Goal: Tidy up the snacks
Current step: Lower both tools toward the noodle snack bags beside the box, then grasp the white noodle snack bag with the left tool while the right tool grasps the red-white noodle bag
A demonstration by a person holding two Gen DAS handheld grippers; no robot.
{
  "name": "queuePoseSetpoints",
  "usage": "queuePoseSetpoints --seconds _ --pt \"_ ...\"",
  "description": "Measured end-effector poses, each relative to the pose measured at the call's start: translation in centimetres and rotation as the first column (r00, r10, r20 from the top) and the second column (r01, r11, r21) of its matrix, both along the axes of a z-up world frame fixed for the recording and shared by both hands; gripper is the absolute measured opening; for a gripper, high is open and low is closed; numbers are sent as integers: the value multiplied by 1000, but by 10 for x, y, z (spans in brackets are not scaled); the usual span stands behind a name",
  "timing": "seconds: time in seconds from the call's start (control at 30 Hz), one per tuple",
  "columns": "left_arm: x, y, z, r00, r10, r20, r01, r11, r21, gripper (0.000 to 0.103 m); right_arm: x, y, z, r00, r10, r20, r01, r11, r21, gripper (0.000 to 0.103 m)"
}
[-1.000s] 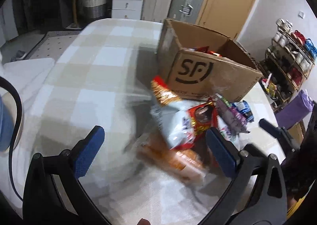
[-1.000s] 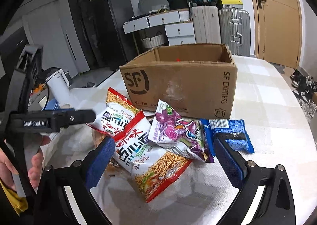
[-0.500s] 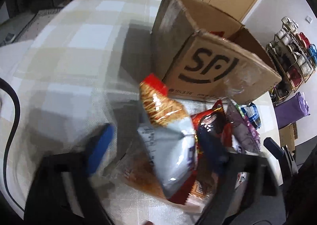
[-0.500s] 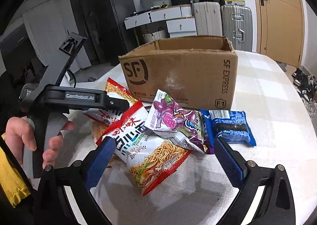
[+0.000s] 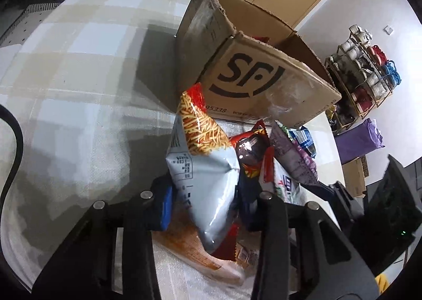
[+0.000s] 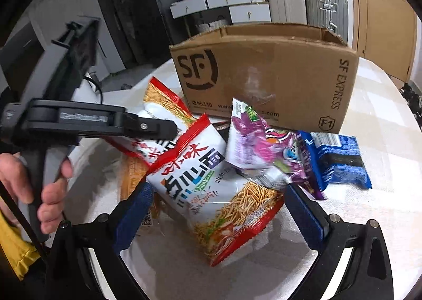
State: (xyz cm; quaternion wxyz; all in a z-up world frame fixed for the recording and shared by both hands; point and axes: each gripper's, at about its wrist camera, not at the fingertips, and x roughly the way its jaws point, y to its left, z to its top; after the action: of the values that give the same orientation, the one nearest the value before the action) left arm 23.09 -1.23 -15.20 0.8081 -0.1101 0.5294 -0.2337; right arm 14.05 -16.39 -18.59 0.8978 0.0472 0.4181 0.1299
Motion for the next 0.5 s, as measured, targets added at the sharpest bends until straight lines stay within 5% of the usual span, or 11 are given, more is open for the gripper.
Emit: queuePoseSetpoints --seconds 0.23,0.33,0.5 --pt "-7 9 3 1000 -13 9 13 1000 -7 35 16 18 -10 999 1 -52 -4 998 -57 101" --pt "-7 15 2 1000 -12 2 12 1000 -16 35 18 18 -11 999 -2 -52 -1 998 -62 85" --pt "-7 21 0 1000 -11 -4 10 1000 -23 35 19 15 -10 998 12 -57 -14 999 -41 79"
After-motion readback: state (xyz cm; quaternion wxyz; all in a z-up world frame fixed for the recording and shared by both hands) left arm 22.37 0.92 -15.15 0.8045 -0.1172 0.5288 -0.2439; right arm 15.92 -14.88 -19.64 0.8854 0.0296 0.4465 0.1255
